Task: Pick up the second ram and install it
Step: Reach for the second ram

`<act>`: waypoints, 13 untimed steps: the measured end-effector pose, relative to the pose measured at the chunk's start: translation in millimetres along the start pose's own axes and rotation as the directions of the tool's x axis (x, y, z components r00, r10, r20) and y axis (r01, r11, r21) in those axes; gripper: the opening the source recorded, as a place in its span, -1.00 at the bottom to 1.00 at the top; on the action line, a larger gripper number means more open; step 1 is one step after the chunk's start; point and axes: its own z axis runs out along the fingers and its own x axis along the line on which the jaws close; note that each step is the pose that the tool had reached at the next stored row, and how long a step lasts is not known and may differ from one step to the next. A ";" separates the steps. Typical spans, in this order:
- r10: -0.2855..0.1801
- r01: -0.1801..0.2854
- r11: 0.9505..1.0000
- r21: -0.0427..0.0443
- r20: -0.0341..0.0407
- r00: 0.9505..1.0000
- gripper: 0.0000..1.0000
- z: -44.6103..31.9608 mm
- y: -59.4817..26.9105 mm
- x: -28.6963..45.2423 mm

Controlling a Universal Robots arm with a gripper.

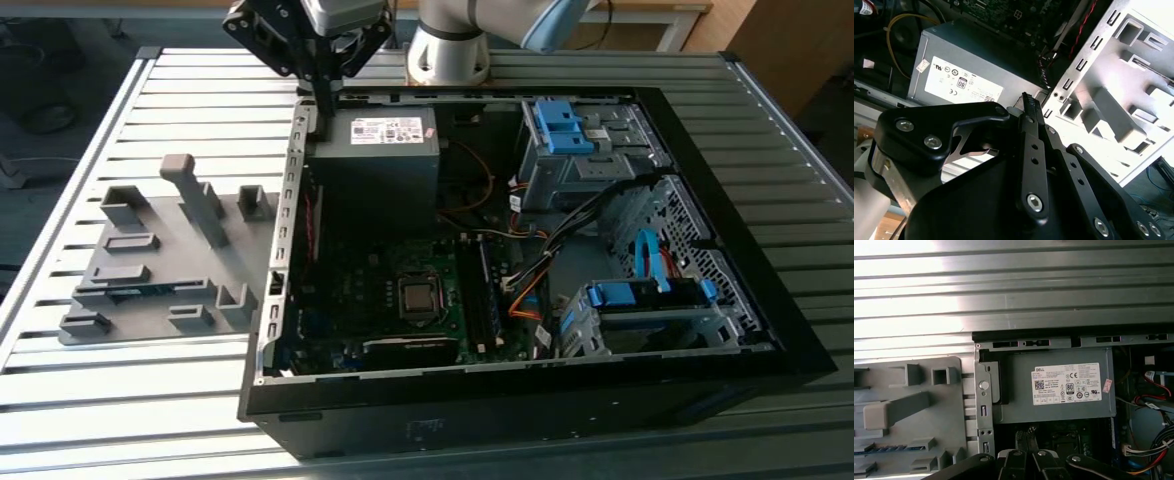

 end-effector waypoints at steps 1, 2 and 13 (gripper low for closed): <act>0.000 0.000 1.000 0.000 0.000 1.000 -0.79 0.0 0.0 0.2; 0.000 0.000 1.000 0.000 0.000 1.000 -0.79 0.0 0.0 0.4; 0.000 0.000 1.000 0.000 0.000 1.000 -0.79 0.1 -0.2 2.5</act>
